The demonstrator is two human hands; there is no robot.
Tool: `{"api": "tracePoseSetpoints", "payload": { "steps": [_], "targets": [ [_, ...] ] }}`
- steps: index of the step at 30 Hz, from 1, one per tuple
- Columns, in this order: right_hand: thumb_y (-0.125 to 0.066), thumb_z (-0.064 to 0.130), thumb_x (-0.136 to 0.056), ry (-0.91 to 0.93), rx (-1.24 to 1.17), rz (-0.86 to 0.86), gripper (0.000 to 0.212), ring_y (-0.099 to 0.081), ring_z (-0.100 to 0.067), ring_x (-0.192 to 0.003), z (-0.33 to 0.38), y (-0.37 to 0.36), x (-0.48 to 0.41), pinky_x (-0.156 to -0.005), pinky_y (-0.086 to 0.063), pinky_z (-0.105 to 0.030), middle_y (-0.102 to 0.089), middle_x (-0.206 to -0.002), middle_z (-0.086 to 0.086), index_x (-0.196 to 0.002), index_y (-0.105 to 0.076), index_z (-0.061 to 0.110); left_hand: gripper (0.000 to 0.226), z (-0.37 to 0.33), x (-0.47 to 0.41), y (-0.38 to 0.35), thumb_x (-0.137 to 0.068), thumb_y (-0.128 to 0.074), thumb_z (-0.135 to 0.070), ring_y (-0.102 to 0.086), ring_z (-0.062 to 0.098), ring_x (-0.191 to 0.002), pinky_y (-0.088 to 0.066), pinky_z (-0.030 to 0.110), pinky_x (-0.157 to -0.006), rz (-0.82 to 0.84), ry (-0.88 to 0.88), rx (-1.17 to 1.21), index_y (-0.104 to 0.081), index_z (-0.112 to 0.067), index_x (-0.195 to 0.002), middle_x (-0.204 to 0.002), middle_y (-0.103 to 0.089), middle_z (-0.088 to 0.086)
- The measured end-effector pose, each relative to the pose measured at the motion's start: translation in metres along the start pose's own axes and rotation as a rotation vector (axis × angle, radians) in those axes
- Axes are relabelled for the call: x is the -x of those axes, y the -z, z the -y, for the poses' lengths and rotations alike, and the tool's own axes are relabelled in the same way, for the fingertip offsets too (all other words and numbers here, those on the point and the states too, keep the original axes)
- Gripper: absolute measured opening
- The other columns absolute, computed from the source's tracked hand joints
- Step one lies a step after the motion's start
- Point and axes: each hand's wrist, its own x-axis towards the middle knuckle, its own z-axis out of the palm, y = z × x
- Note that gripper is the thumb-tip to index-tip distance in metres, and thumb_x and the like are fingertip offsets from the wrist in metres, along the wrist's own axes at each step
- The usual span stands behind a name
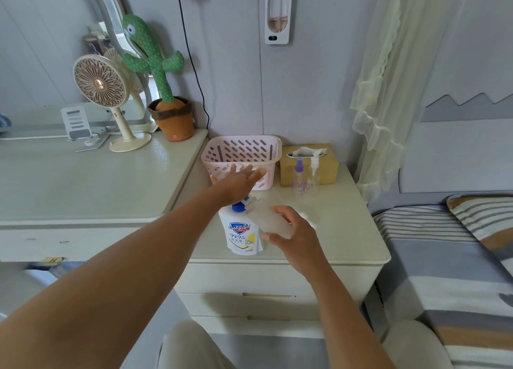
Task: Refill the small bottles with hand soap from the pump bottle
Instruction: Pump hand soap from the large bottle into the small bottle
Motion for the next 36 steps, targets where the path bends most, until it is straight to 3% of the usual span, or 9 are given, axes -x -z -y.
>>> {"api": "tracePoseSetpoints", "payload": {
  "steps": [6,11,17,22,25,29,32,34,36],
  "targets": [
    [-0.073,0.020,-0.078,-0.026,-0.030,0.014,0.047,-0.054,-0.008,-0.095,-0.007,-0.003,0.002,-0.066,-0.040,-0.003,-0.060,-0.107,0.010,-0.120,-0.054,0.025,0.049,-0.002,0.002,-0.005,-0.103,-0.010,-0.041,0.011,0.023,-0.145,0.017,0.046,-0.108,0.000,-0.021,-0.041,-0.017,-0.028,-0.149,-0.159,-0.005,-0.002],
    [-0.073,0.023,-0.078,-0.008,-0.029,0.030,0.046,-0.055,-0.006,-0.096,-0.005,0.000,0.002,-0.066,-0.041,-0.005,-0.060,-0.107,0.012,-0.119,-0.054,0.027,0.061,0.004,-0.007,-0.001,-0.095,-0.009,-0.060,0.013,0.024,-0.145,0.015,0.063,-0.107,0.005,0.010,-0.057,-0.022,-0.032,-0.148,-0.159,-0.003,-0.005],
    [-0.073,0.022,-0.078,0.012,0.013,0.015,0.046,-0.052,0.006,-0.093,-0.002,0.005,0.001,-0.067,-0.039,-0.001,-0.060,-0.107,0.013,-0.119,-0.054,0.027,0.058,0.009,-0.012,-0.006,-0.096,-0.007,-0.058,0.011,0.025,-0.145,0.013,0.065,-0.106,-0.020,0.006,-0.062,-0.021,-0.036,-0.148,-0.158,-0.005,-0.007],
    [-0.073,0.021,-0.078,0.016,0.041,0.019,0.045,-0.052,0.005,-0.092,-0.004,0.006,0.000,-0.067,-0.039,-0.002,-0.060,-0.106,0.013,-0.119,-0.055,0.025,0.061,0.008,-0.009,-0.012,-0.097,-0.014,-0.057,-0.014,0.029,-0.144,0.004,0.051,-0.113,-0.033,0.023,0.088,-0.024,-0.026,-0.149,-0.156,-0.019,0.003],
    [-0.073,0.024,-0.079,0.027,0.058,0.027,0.046,-0.050,0.008,-0.093,-0.003,0.009,0.000,-0.068,-0.037,0.000,-0.056,-0.104,0.020,-0.120,-0.053,0.026,0.066,0.010,-0.011,-0.011,-0.093,-0.013,-0.063,0.003,0.024,-0.146,0.007,0.055,-0.112,-0.022,0.009,0.077,-0.022,-0.029,-0.149,-0.157,-0.012,-0.003],
    [-0.072,0.027,-0.080,0.046,0.077,0.026,0.047,-0.050,0.009,-0.094,0.000,0.012,-0.003,-0.070,-0.038,0.001,-0.055,-0.106,0.018,-0.122,-0.052,0.028,0.063,0.011,-0.015,-0.003,-0.094,-0.007,-0.060,0.010,0.026,-0.145,0.008,0.060,-0.111,-0.006,0.008,0.021,-0.020,-0.032,-0.149,-0.158,-0.006,-0.004],
    [-0.072,0.031,-0.080,0.051,0.098,0.022,0.048,-0.049,0.011,-0.095,0.001,0.013,-0.004,-0.071,-0.040,-0.001,-0.054,-0.107,0.021,-0.123,-0.052,0.031,0.065,0.014,-0.017,-0.006,-0.093,-0.007,-0.064,-0.010,0.027,-0.145,-0.001,0.061,-0.112,-0.015,0.018,0.045,-0.025,-0.034,-0.147,-0.157,-0.017,-0.001],
    [-0.072,0.031,-0.080,0.052,0.108,0.025,0.047,-0.048,0.012,-0.095,0.000,0.013,-0.005,-0.070,-0.040,-0.001,-0.054,-0.107,0.021,-0.122,-0.052,0.031,0.068,0.016,-0.018,-0.009,-0.092,-0.009,-0.066,-0.049,0.023,-0.122,-0.024,0.052,-0.110,-0.028,0.020,0.123,-0.032,-0.031,-0.145,-0.150,-0.035,0.003],
    [-0.072,0.030,-0.080,0.051,0.109,0.034,0.047,-0.048,0.013,-0.095,-0.001,0.012,-0.006,-0.071,-0.039,-0.001,-0.055,-0.107,0.021,-0.123,-0.053,0.030,0.066,0.015,-0.016,-0.011,-0.094,-0.012,-0.062,-0.058,0.007,-0.080,-0.036,0.040,-0.102,-0.027,0.023,0.187,-0.038,-0.025,-0.143,-0.136,-0.050,0.008]
  ]
}}
